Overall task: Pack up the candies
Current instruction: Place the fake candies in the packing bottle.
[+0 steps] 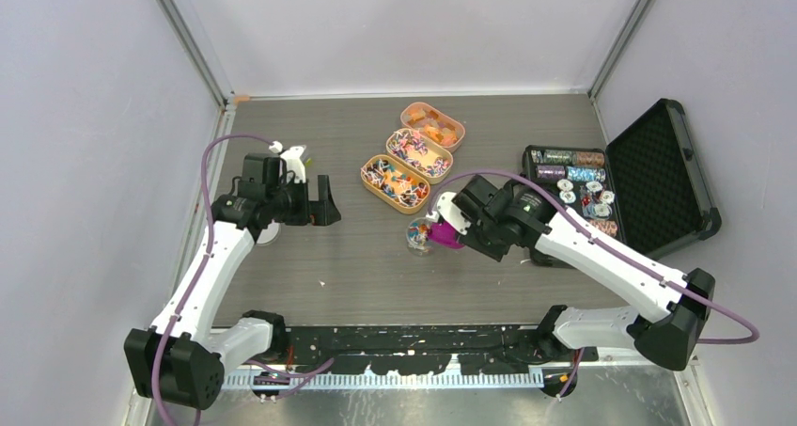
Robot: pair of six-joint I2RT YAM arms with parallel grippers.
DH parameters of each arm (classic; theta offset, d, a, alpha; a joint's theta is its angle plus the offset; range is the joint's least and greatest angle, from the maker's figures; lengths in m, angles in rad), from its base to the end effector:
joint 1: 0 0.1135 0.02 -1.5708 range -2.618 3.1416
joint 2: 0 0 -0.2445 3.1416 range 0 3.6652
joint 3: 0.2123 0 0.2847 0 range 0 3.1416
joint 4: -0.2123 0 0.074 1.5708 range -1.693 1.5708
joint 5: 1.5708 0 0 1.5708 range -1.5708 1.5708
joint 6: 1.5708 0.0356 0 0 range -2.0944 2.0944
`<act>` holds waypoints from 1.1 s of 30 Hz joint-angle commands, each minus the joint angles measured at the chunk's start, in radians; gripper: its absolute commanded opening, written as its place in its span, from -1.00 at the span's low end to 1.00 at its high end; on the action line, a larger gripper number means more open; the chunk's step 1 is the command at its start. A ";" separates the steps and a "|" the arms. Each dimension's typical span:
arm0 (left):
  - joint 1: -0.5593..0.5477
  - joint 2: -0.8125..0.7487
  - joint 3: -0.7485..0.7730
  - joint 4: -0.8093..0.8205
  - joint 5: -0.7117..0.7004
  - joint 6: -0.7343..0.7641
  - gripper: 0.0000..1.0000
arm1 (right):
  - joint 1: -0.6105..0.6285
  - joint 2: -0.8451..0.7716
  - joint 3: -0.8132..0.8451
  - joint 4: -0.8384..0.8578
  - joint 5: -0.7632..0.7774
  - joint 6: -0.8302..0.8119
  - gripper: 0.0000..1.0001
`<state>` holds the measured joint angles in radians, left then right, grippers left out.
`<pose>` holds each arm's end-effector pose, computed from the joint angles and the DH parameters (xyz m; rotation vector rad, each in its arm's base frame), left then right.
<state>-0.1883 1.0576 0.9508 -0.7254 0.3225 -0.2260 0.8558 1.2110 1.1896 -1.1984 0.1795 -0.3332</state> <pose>0.2490 -0.0589 0.2768 0.1068 2.4243 -0.5783 0.1693 0.1853 0.2940 -1.5066 2.3069 -0.1133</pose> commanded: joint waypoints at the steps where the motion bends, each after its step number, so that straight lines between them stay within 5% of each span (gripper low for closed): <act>1: -0.003 -0.025 0.003 0.008 0.001 0.019 0.99 | 0.016 -0.002 0.052 -0.029 0.061 0.018 -0.99; 18: -0.004 -0.044 -0.003 0.002 -0.056 -0.002 0.99 | 0.048 0.026 0.187 -0.058 0.102 0.111 -0.99; 26: -0.001 -0.032 -0.017 0.075 -0.034 -0.078 0.99 | -0.012 0.189 0.389 -0.102 0.112 0.160 -0.99; 33: 0.023 0.115 0.088 0.239 0.015 -0.255 0.53 | -0.045 0.380 0.584 -0.158 0.091 0.164 -0.99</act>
<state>-0.1814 1.0992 0.9459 -0.6518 0.2989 -0.3653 0.8127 1.5246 1.6703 -1.3106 0.2653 -0.1841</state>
